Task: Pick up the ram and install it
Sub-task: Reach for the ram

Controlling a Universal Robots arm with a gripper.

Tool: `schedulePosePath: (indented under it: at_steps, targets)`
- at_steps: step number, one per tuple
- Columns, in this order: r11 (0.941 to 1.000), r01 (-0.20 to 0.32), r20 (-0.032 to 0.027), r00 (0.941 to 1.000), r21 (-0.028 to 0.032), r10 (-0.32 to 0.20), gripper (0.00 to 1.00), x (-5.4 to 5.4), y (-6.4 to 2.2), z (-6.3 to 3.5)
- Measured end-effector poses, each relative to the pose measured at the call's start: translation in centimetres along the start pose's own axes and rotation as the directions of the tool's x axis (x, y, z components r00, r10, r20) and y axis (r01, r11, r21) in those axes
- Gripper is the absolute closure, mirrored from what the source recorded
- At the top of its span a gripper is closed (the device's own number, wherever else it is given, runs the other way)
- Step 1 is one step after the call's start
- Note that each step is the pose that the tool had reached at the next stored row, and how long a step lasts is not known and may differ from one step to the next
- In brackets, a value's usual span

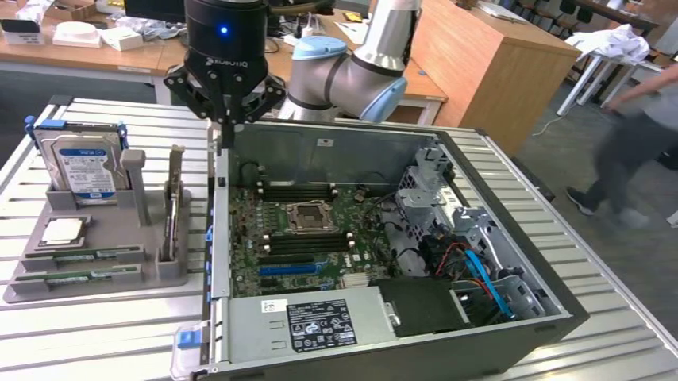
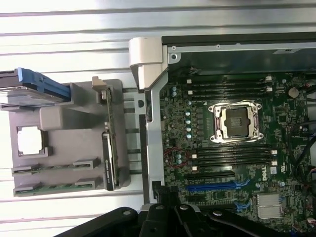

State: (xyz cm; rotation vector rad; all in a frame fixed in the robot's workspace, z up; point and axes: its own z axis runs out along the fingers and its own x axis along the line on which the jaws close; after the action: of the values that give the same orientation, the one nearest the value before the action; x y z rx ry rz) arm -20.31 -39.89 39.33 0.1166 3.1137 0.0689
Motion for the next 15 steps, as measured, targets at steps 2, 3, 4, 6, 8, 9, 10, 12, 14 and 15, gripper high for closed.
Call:
schedulePosePath:
  at_steps: [2, 3, 4, 6, 8, 9, 10, 12, 14, 15]
  targets:
    - [1.0, 0.0, 0.0, 1.0, 0.0, 0.0, 0.9, 0.2, -0.02, -0.01]
    - [1.0, 0.0, 0.0, 1.0, 0.0, 0.0, 0.9, 0.3, -0.02, -0.01]
    - [1.0, 0.0, 0.0, 1.0, 0.0, 0.0, 0.9, 0.4, -0.03, -0.01]
    - [1.0, 0.0, 0.0, 1.0, 0.0, 0.0, 0.9, 0.6, -0.05, -0.02]
    - [1.0, 0.0, 0.0, 1.0, 0.0001, 0.0, 0.9, 0.9, -0.06, -0.03]
    - [1.0, 0.0, -0.0001, 1.0, 0.0, 0.0, 0.9, 0.9, -0.07, -0.03]
    - [1.0, 0.0, 0.0, 1.0, 0.0, 0.0, 0.9, 1.0, -0.08, -0.03]
    - [1.0, 0.0, 0.0, 1.0, 0.0, 0.0, 0.9, 1.2, -0.09, -0.03]
    - [1.0, 0.0, 0.0, 1.0, 0.0, 0.0, 0.9, 1.4, -0.11, -0.04]
    - [1.0, 0.0, 0.0, 1.0, 0.0, 0.0, 0.9, 1.5, -0.12, -0.04]
